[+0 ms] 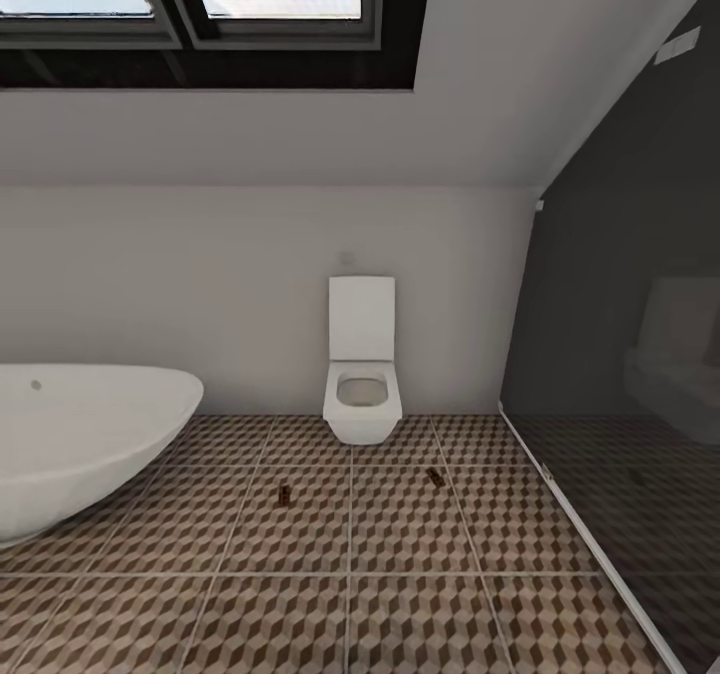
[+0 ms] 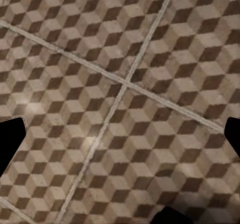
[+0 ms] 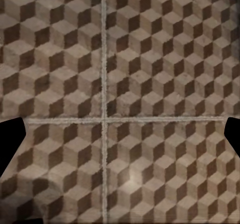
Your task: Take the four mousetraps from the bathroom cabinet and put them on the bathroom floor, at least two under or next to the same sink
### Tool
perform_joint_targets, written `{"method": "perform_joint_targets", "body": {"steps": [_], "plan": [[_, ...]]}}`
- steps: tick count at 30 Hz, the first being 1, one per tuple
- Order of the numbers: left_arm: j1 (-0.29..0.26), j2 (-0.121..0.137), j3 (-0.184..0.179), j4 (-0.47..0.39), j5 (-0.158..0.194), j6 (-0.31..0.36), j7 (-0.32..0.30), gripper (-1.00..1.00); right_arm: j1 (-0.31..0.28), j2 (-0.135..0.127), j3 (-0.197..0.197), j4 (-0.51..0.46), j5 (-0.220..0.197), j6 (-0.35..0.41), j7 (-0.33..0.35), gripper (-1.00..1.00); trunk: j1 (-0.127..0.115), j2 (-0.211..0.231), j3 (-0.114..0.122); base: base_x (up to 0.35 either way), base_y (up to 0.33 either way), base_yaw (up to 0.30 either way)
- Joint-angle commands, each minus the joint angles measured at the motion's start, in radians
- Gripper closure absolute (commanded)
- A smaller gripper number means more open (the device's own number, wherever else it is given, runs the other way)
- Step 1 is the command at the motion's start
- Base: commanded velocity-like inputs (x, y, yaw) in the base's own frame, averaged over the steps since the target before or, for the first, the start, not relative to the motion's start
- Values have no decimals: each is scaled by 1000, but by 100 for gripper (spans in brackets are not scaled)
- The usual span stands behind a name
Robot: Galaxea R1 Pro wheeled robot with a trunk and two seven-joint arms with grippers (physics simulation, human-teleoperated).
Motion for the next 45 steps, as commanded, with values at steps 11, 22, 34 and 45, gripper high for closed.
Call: {"method": "perform_joint_targets", "body": {"steps": [11, 22, 34, 45], "plan": [[43, -29, -7, 0, 10, -2, 2, -100, 39, 1, -9, 3, 9, -7, -2, -100, -42, 77, 34, 0, 0, 0], [91, -52, -7, 0, 9, -2, 0, -100, 102, 4, -10, 3, 7, -9, 7, -100, -85, 154, 68, 0, 0, 0], [154, -77, -6, 0, 9, -2, -3, -100, 189, 36, -11, 3, 5, -14, 29, -100, -131, 238, 106, 0, 0, 0], [172, -82, -7, 0, 7, -3, -4, -100, 246, 61, -15, 3, 2, -30, 32, -100, -173, 315, 140, 0, 0, 0]]}}
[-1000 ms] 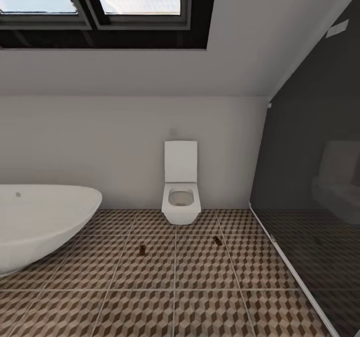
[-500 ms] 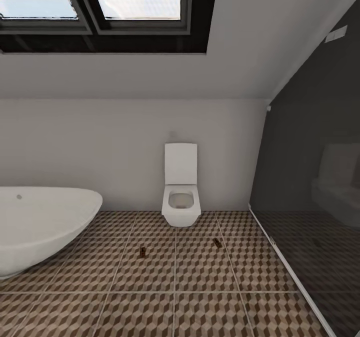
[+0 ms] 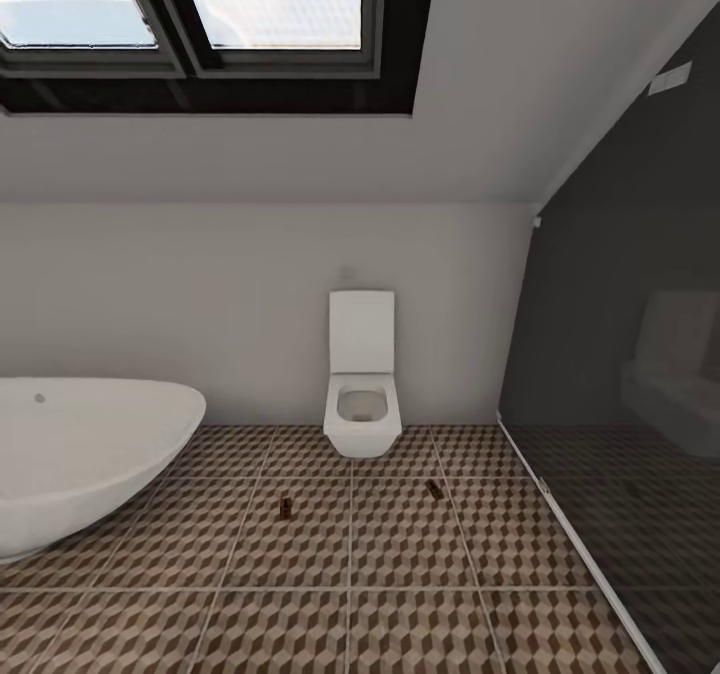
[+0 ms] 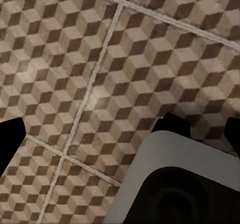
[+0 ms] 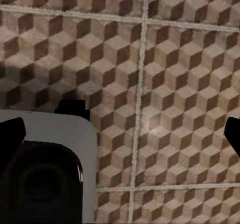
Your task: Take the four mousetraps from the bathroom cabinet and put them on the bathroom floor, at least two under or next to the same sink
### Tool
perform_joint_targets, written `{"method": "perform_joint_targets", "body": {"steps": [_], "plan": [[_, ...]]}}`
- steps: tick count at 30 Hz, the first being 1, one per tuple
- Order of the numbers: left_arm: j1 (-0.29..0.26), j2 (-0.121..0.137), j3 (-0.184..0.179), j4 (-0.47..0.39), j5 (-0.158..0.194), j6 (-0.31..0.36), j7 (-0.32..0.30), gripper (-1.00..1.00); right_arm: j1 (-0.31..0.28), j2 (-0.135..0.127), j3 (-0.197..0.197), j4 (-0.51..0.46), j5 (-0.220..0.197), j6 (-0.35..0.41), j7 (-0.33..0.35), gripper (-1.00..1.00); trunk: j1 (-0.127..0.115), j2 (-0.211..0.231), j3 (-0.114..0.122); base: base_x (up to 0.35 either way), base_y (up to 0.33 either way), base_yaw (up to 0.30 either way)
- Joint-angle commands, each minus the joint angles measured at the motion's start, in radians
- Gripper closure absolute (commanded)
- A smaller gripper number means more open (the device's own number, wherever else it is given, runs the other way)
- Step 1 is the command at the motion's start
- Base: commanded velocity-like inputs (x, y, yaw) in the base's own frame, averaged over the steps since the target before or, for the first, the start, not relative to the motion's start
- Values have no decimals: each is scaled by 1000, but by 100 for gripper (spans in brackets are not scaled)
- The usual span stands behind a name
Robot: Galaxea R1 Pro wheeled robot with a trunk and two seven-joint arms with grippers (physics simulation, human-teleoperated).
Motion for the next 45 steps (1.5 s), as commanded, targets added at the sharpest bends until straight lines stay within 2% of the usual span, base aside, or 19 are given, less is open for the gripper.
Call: {"method": "perform_joint_targets", "body": {"steps": [1, 5, 9, 15, 45], "plan": [[2, 0, -9, 0, 9, -2, 2, -100, 2, 2, -9, 3, 10, -6, -3, -100, -4, 7, 2, 0, 0, 0], [6, 0, -9, -1, 7, -3, 2, -100, 23, 18, -10, 3, 10, -7, 0, -100, -19, 35, 15, 0, 0, 0], [9, -4, -9, -1, 2, -4, 2, -100, 51, 47, -12, 3, 9, -17, 3, -100, -35, 63, 27, 0, 0, 0], [9, -10, -11, -1, -2, -3, 1, -100, 63, 62, -13, 3, 8, -30, 4, -100, -58, 105, 46, 0, 0, 0], [10, -13, -12, -2, -5, -3, -2, -100, 67, 68, -14, 3, 8, -42, 5, -100, -173, 315, 140, 0, 0, 0]]}}
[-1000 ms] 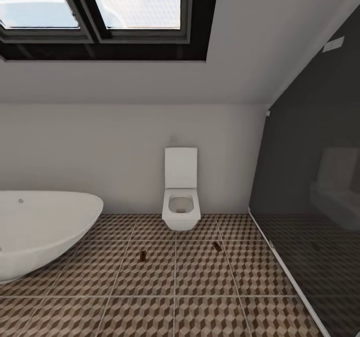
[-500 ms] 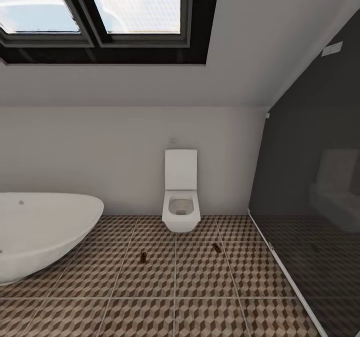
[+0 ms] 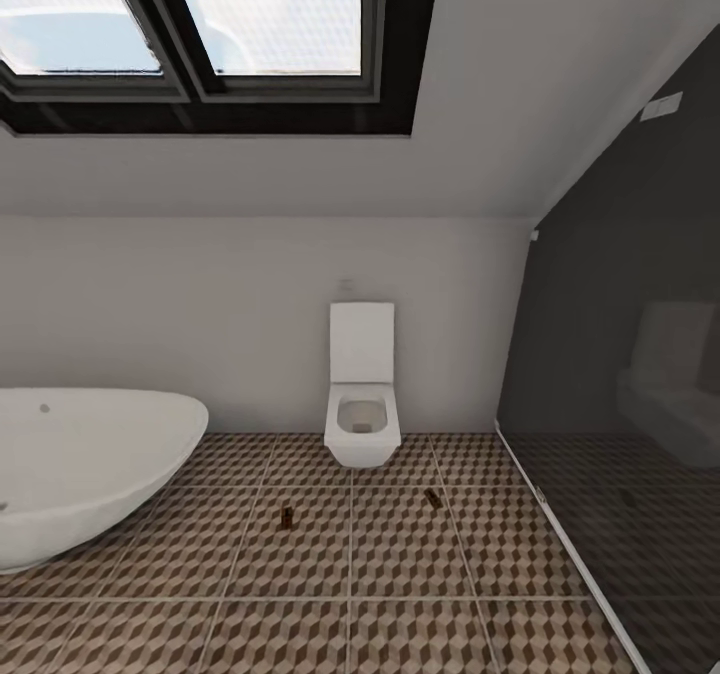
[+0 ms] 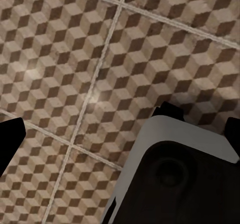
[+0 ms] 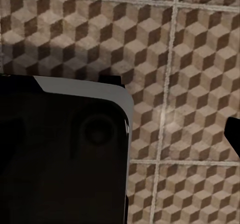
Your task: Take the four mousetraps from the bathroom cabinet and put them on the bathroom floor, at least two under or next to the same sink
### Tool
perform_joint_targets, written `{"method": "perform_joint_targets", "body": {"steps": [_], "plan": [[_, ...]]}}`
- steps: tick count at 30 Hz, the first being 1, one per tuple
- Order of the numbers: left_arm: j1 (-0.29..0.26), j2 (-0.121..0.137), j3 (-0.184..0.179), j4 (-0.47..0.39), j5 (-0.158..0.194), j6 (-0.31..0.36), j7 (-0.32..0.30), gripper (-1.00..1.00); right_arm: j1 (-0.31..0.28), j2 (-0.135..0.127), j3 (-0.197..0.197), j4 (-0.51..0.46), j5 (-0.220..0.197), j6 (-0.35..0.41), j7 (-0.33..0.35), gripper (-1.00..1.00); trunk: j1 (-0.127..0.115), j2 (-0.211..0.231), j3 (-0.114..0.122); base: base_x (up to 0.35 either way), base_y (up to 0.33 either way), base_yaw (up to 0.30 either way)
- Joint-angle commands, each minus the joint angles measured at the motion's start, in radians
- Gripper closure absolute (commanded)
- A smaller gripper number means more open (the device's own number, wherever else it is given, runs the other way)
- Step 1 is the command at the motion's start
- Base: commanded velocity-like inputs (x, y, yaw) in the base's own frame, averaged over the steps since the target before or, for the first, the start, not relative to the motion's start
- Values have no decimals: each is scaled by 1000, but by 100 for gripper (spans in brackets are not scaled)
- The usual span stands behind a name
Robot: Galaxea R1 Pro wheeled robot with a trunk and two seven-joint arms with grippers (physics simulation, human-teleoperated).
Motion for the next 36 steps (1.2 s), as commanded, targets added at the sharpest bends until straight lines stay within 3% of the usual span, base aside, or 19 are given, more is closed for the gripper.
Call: {"method": "perform_joint_targets", "body": {"steps": [1, 9, 36], "plan": [[-1, 0, -9, 0, 9, -2, 2, -100, -1, 0, -8, 3, 10, -7, -3, -100, -4, 6, 2, 0, 0, 0], [-1, -3, -10, 0, 9, -4, 2, -100, -1, 0, -8, 3, 10, -16, -3, -100, -35, 62, 27, 0, 0, 0], [-1, -1, -7, -9, 8, -2, 4, -100, -1, -7, -5, 2, 17, -7, -14, -100, -35, 62, 27, 0, 0, 0]]}}
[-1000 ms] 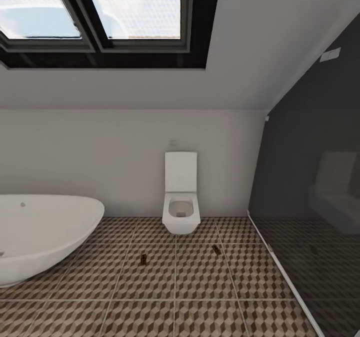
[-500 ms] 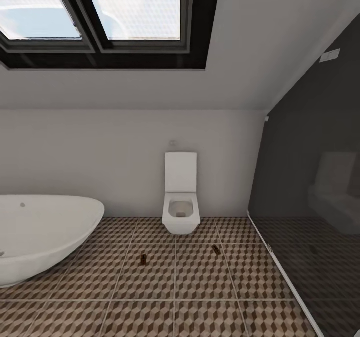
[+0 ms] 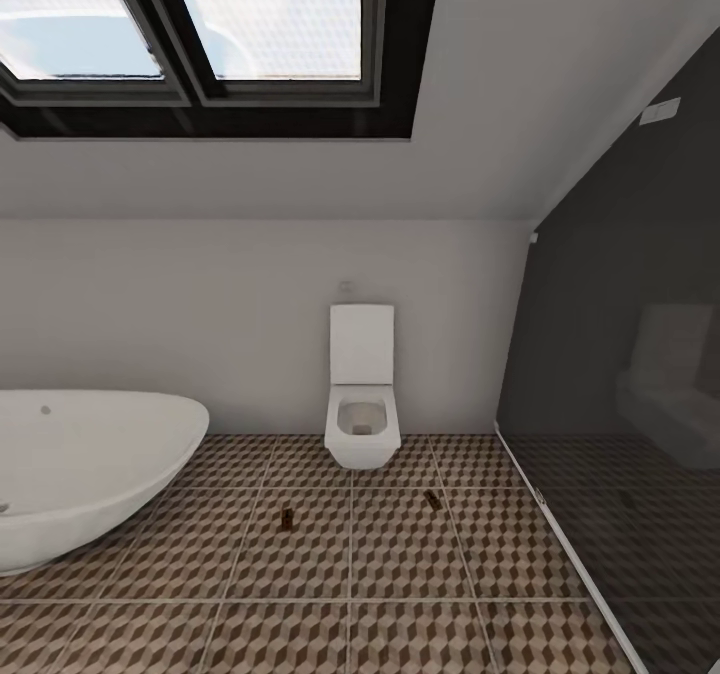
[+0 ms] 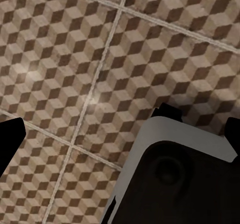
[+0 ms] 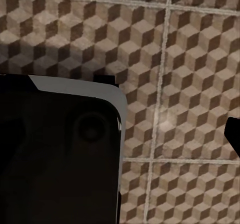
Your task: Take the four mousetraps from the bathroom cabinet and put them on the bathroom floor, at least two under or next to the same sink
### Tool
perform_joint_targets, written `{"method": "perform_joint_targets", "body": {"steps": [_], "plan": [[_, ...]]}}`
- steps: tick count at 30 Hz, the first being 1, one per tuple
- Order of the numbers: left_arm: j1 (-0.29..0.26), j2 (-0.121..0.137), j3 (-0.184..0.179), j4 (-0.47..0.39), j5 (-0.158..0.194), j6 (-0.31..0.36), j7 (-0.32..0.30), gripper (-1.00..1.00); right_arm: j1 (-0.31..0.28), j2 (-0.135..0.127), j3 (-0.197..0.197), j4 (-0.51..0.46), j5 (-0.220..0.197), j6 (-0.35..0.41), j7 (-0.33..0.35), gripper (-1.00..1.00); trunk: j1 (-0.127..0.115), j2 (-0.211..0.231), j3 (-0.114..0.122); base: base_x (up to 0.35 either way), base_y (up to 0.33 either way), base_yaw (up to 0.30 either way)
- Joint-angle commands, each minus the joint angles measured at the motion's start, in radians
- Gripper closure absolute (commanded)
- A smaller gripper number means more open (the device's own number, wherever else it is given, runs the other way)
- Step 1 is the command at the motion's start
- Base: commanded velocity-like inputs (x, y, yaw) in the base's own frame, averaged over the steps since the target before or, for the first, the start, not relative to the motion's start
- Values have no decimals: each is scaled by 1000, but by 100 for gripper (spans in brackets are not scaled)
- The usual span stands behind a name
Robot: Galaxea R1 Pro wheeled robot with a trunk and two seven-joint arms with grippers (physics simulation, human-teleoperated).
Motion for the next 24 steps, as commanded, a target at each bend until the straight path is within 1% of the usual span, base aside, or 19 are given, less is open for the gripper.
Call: {"method": "perform_joint_targets", "body": {"steps": [1, 24], "plan": [[0, 0, -8, -1, 9, -2, 2, -100, -1, 0, -8, 3, 11, -5, -4, -100, 0, -1, -1, 0, 0, 0], [0, -2, -11, -3, 7, -2, 2, -100, -1, 3, -5, -8, 12, -4, -4, -100, 0, -1, -1, 0, 0, 0]]}}
